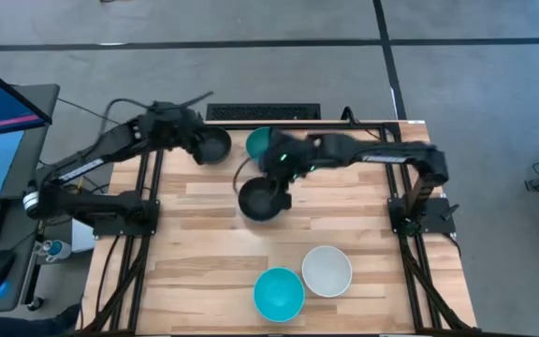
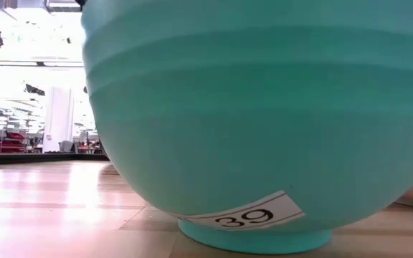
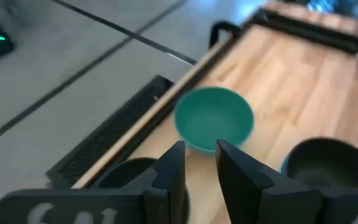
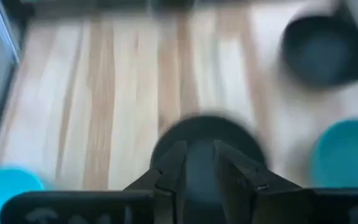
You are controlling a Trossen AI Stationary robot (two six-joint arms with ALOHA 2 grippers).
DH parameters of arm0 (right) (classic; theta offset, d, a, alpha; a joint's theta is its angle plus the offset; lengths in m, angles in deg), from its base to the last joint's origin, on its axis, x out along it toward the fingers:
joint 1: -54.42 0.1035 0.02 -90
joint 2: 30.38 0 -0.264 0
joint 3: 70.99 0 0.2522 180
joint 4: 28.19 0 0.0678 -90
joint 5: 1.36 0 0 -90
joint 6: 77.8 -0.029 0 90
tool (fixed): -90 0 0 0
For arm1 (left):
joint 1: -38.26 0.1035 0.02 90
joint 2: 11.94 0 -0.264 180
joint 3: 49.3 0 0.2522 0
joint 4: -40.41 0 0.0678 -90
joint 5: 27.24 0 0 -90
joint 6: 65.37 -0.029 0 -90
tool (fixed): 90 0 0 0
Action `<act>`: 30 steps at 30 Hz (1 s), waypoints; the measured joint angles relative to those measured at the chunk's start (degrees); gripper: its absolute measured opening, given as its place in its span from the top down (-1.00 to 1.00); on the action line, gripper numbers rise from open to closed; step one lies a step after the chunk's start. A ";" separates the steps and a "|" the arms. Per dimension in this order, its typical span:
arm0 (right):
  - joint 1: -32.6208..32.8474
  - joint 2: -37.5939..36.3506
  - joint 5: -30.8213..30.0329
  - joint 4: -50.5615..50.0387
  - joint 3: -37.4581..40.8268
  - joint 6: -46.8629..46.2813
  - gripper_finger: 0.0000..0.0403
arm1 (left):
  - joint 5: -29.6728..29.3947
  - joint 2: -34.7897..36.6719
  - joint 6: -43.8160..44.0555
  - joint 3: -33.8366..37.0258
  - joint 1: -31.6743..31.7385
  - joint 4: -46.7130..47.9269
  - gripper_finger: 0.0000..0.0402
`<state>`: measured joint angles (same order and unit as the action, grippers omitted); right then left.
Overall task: Nest bowls inside each other
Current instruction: Stack the green bowl on the bottom black bowl
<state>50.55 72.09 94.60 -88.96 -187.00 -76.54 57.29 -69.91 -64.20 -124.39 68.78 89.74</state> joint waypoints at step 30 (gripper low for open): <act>-8.65 -7.69 -5.80 25.64 8.96 -1.29 0.50 | 23.05 -38.82 7.13 1.90 8.45 -27.77 0.60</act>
<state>41.90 64.41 88.80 -63.32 -178.04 -77.82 80.34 -108.73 -57.07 -122.48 77.22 61.97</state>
